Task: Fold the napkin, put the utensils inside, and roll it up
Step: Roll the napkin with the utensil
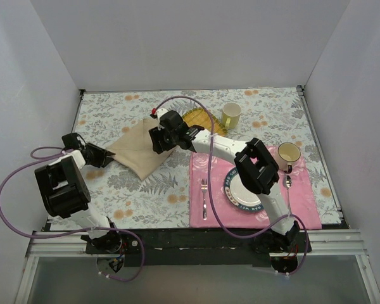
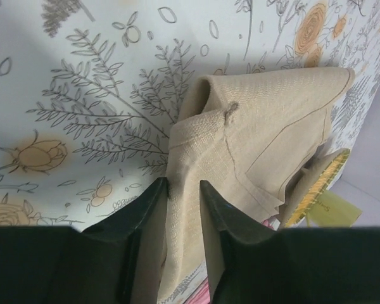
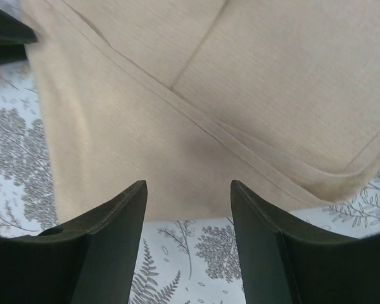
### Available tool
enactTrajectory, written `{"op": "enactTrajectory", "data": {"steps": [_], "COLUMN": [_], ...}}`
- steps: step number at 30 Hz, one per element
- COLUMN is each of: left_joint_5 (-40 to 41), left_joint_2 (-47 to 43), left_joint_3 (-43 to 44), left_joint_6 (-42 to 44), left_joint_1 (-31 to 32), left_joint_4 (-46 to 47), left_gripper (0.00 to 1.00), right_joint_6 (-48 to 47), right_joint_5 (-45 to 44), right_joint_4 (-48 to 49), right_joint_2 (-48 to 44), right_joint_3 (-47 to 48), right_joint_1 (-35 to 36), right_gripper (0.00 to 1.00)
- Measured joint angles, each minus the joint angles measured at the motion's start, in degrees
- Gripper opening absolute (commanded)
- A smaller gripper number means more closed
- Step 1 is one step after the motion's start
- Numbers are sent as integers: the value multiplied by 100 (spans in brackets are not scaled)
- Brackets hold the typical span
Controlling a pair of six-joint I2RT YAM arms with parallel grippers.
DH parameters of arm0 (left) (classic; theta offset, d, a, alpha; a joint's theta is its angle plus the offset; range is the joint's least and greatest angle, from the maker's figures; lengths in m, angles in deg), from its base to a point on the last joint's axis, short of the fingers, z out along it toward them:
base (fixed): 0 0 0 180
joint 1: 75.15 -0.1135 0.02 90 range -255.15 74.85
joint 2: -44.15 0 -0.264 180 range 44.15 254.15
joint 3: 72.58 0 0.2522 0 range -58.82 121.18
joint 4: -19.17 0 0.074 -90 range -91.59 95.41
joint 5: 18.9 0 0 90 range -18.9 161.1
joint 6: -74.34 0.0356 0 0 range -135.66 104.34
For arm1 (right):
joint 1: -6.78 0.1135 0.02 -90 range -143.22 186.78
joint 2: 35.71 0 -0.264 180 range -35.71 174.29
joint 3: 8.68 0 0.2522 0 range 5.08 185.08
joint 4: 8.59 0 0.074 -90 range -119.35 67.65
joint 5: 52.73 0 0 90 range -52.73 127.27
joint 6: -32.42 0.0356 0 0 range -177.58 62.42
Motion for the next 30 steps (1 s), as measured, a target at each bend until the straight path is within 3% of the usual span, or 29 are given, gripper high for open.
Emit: {"op": "enactTrajectory", "data": {"steps": [1, 4, 13, 16, 20, 21, 30], "left_joint_5": [11, 11, 26, -2, 7, 9, 376], "left_joint_2": [22, 72, 74, 162, 358, 398, 302], "left_joint_3": [24, 168, 540, 638, 710, 719, 1071], "left_joint_6": [-2, 63, 140, 140, 168, 190, 448], "left_joint_1": [17, 87, 415, 428, 428, 428, 577], "left_joint_4": [13, 66, 166, 179, 186, 184, -162], "left_gripper": [13, 7, 8, 14, 35, 44, 57], "right_joint_6": [2, 4, 24, 26, 63, 85, 323], "right_joint_5": [-2, 17, 111, 136, 232, 264, 706], "right_joint_4": [-2, -17, 133, 133, 133, 136, 374], "right_joint_2": [0, 0, -11, -11, -11, -11, 76], "right_joint_3": [-81, -175, -175, -175, -175, -175, -149], "right_joint_1": [-31, -46, 26, 26, 26, 26, 46], "right_gripper": [63, 63, 63, 63, 62, 62, 56]}}
